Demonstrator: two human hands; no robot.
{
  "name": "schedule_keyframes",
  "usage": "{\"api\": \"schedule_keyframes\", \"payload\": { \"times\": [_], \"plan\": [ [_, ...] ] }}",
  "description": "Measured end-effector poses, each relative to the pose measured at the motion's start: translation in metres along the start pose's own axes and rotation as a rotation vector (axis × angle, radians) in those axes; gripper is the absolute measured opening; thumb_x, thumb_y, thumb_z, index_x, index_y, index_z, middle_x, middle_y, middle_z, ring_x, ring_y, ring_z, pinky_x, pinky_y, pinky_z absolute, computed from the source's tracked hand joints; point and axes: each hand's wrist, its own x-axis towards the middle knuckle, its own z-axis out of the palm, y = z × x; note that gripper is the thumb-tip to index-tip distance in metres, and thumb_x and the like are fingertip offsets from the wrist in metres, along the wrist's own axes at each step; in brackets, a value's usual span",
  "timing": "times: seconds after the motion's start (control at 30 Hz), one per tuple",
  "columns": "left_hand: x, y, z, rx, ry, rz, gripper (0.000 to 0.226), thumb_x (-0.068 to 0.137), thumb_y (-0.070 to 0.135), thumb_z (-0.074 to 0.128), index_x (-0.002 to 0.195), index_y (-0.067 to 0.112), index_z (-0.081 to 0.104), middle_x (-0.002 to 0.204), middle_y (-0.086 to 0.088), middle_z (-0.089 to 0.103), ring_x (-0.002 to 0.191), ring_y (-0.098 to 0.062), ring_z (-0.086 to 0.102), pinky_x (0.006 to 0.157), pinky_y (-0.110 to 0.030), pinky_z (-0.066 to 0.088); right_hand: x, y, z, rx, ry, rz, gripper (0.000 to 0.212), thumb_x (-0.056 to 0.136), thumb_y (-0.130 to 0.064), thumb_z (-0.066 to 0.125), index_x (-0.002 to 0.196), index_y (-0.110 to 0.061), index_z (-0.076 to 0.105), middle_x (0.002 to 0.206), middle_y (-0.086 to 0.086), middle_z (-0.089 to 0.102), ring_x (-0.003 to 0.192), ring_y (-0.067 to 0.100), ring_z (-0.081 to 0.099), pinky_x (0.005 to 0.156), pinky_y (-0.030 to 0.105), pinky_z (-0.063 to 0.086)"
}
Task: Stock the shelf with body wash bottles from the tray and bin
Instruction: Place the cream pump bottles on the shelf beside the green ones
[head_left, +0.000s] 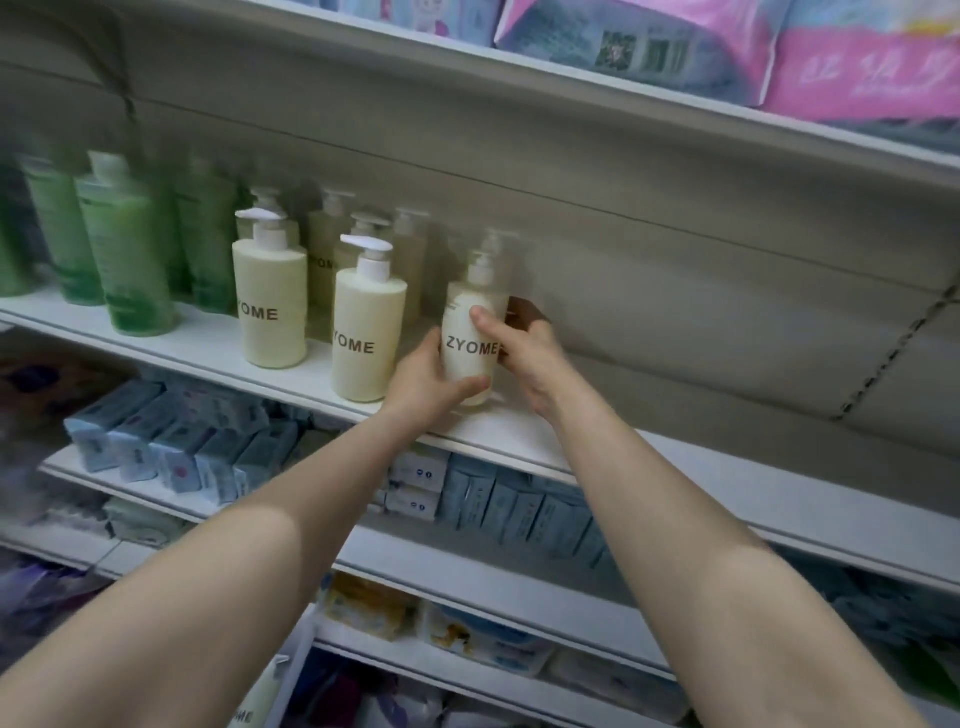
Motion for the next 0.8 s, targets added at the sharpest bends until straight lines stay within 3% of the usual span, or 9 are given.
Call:
{"api": "schedule_keyframes", "payload": {
  "times": [0.23,0.37,0.47,0.57,0.8],
  "plan": [
    [0.027,-0.008,0.012,0.139,0.064,-0.088,0.049,0.085,0.025,0.072,0.122,0.01,0.045,0.124,-0.01,0.06,0.115,-0.027,0.057,0.096,-0.036,0.045,0.025,0.025,0.003,-0.016,-0.1,0.017,0.062,0.086,-0.03,0.075,0.142,-0.03,0.048,0.124,0.005,0.069,0.109,0.023,0.068,0.092,0.045,0.057],
    [0.038,-0.012,0.016,0.263,0.076,-0.14,0.043,0.093,0.023,0.06,0.127,0.002,0.043,0.129,-0.018,0.056,0.12,-0.034,0.053,0.098,-0.038,0.042,0.034,0.04,0.007,-0.006,-0.082,0.054,0.059,0.084,-0.03,0.076,0.137,-0.03,0.052,0.12,0.013,0.069,0.106,0.03,0.07,0.096,0.052,0.055],
    [0.043,-0.015,0.018,0.356,0.085,-0.161,0.038,0.096,0.017,0.053,0.128,-0.001,0.042,0.128,-0.021,0.056,0.118,-0.037,0.053,0.097,-0.039,0.042,0.039,0.048,0.01,-0.008,-0.092,0.069,0.065,0.085,-0.032,0.074,0.145,-0.025,0.048,0.126,0.011,0.067,0.109,0.025,0.069,0.098,0.045,0.055],
    [0.047,-0.018,0.02,0.414,0.103,-0.167,0.054,0.097,0.015,0.051,0.143,-0.001,0.029,0.133,-0.021,0.052,0.121,-0.036,0.052,0.102,-0.041,0.041,0.046,0.05,0.011,-0.03,-0.115,0.056,0.052,0.096,-0.026,0.065,0.145,-0.022,0.049,0.133,0.008,0.064,0.114,0.02,0.066,0.094,0.033,0.056],
    [0.049,-0.019,0.021,0.455,0.1,-0.168,0.062,0.098,0.014,0.049,0.149,-0.002,0.017,0.138,-0.021,0.047,0.124,-0.034,0.05,0.102,-0.039,0.04,0.047,0.051,0.012,-0.093,-0.104,0.046,0.046,0.098,-0.027,0.062,0.143,-0.021,0.051,0.133,0.004,0.064,0.118,0.018,0.063,0.106,0.04,0.049]
  ]
}}
